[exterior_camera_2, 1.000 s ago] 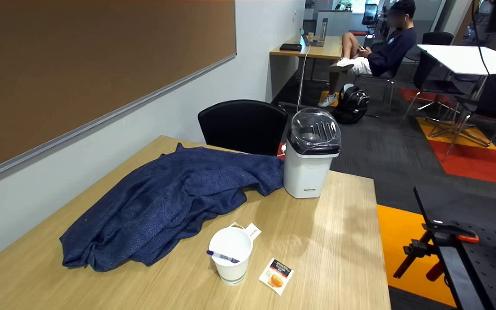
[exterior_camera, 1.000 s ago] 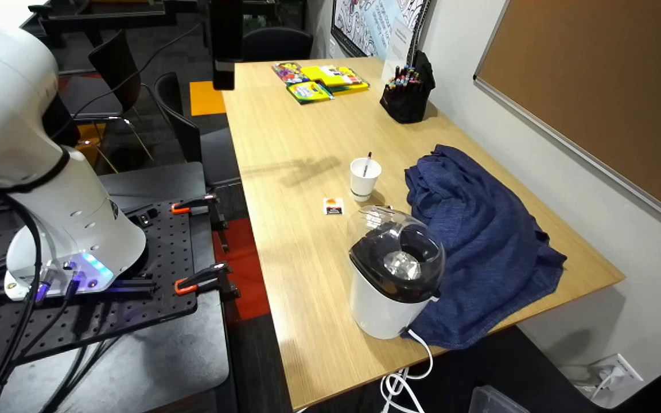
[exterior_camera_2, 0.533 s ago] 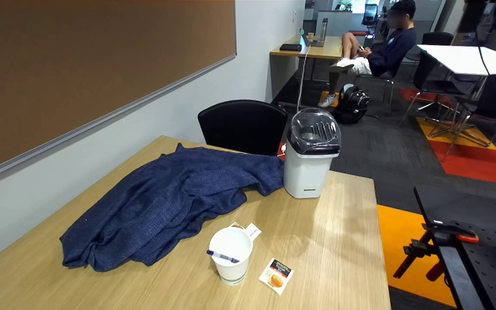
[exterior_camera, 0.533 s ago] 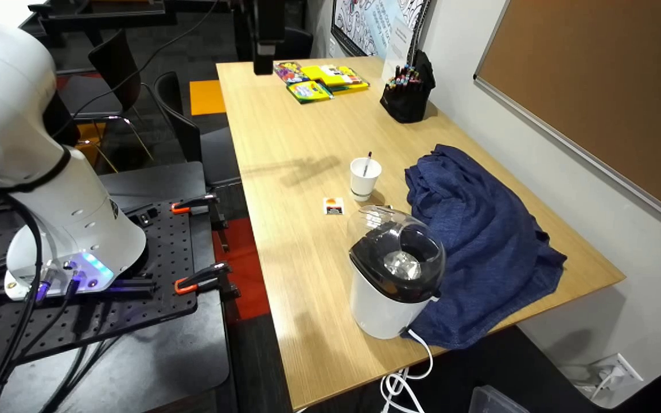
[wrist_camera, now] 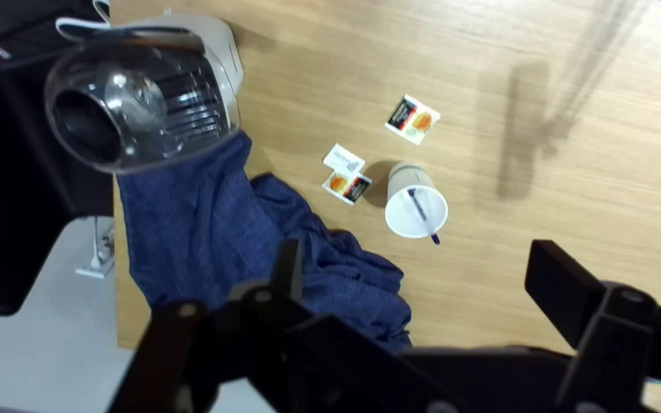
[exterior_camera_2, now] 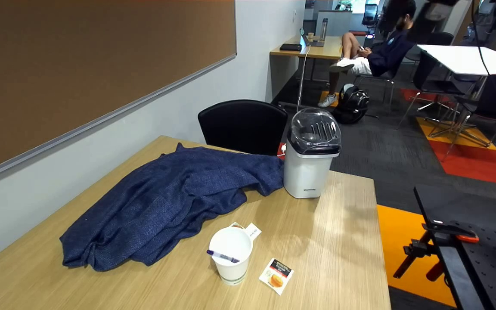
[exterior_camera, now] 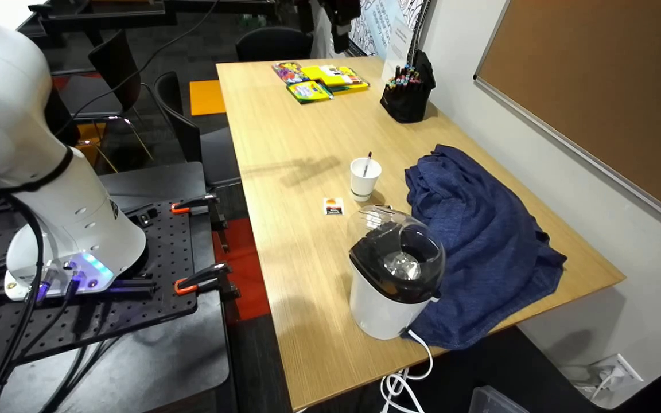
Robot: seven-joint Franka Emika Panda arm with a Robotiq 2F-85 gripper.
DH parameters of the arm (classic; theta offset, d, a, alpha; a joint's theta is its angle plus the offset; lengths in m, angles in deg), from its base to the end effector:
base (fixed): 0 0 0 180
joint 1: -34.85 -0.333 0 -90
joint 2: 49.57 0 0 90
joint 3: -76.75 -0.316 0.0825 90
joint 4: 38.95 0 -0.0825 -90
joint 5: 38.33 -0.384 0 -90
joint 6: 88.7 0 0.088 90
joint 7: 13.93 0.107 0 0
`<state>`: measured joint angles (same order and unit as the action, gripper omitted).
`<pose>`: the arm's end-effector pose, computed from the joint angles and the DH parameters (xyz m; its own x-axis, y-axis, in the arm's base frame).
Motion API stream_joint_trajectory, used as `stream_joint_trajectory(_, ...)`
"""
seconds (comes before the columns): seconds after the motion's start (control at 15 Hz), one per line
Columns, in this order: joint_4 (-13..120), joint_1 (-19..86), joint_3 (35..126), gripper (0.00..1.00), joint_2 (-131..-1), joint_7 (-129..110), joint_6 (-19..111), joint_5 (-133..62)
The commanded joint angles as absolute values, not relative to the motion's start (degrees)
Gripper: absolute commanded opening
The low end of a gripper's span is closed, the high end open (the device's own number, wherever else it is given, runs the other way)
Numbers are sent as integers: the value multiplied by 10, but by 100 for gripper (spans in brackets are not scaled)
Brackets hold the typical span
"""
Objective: Take the pen out of the cup and put it on the table
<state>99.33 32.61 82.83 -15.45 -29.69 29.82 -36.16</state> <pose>0.3947 -0.0338 0.5436 0.9427 0.2291 0.2427 0.2250 -0.9733 0.0449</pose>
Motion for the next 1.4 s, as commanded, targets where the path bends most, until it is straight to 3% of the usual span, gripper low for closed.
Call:
stream_joint_trajectory(0.0,1017,300,841,100,-180,-341,412,-399)
stream_joint_trajectory(0.53,1059,191,913,100,-264,-594,581,-542)
stream_joint_trajectory(0.93,1034,175,919,100,-353,-764,581,-656)
stream_joint_trajectory(1.33,1040,207,891,100,-352,-755,571,-653)
